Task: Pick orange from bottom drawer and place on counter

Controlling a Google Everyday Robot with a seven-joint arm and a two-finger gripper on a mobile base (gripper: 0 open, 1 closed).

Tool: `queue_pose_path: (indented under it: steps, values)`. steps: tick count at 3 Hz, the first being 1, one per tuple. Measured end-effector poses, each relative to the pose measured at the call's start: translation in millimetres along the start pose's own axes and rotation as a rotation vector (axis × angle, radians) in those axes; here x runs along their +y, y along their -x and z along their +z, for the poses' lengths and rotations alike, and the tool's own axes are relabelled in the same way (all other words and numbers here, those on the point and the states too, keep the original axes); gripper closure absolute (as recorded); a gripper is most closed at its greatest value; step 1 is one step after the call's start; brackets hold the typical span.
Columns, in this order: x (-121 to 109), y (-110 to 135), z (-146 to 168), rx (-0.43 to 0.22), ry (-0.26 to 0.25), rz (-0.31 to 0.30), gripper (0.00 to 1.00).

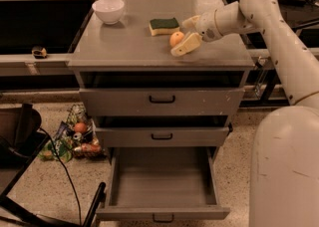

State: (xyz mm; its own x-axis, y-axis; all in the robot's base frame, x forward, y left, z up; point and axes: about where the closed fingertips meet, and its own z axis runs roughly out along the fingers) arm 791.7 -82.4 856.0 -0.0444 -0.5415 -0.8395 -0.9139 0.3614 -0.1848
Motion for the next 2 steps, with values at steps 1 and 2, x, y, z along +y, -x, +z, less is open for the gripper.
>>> queue_pose_path:
  steps: [1,2]
  values:
    - [-3,5,-16,-0.007,-0.049,-0.027,0.0]
    - [-3,14,-48,-0.01,-0.147,-0.066,0.0]
